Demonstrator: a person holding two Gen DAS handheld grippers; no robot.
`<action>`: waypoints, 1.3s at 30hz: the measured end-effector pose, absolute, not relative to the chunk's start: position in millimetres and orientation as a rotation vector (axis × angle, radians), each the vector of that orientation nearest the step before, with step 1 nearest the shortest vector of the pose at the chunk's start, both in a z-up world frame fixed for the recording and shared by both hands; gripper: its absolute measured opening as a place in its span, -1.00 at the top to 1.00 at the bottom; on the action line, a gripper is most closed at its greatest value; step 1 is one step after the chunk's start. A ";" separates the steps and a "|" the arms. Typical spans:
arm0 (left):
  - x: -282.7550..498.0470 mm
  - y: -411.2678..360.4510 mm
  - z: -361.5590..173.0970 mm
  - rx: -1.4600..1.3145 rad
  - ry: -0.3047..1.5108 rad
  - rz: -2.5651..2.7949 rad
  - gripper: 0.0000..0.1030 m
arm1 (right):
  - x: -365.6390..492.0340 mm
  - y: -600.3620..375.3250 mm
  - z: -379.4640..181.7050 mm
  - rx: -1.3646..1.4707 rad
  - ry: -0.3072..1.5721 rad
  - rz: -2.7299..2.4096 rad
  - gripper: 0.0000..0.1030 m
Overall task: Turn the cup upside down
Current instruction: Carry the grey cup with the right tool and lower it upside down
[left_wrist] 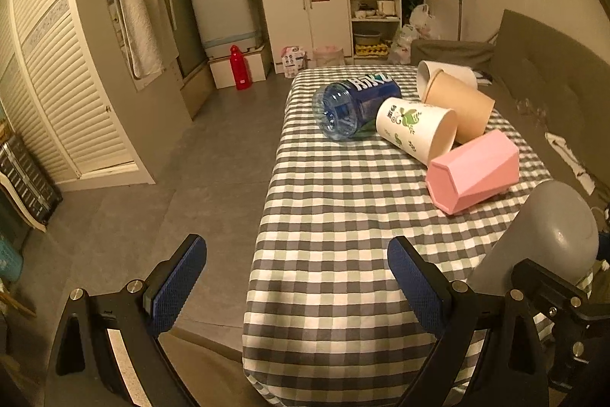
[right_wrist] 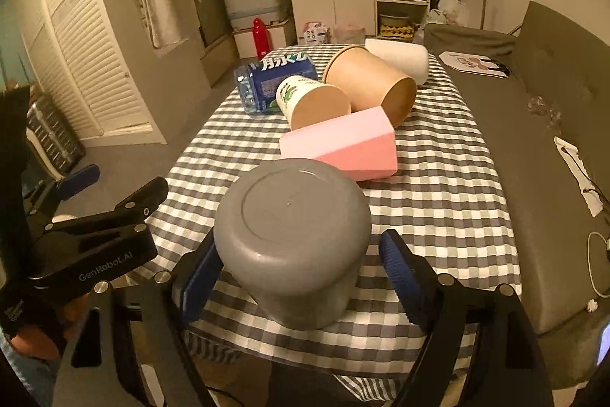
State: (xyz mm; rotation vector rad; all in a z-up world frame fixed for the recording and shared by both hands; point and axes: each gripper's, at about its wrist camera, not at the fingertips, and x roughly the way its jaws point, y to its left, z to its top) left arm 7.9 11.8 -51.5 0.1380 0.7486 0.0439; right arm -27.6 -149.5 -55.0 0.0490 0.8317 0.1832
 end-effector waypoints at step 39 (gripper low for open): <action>1.8 1.4 -39.3 0.066 0.715 0.038 -0.91 | -15.4 -176.7 -7.3 0.076 0.642 0.212 -0.59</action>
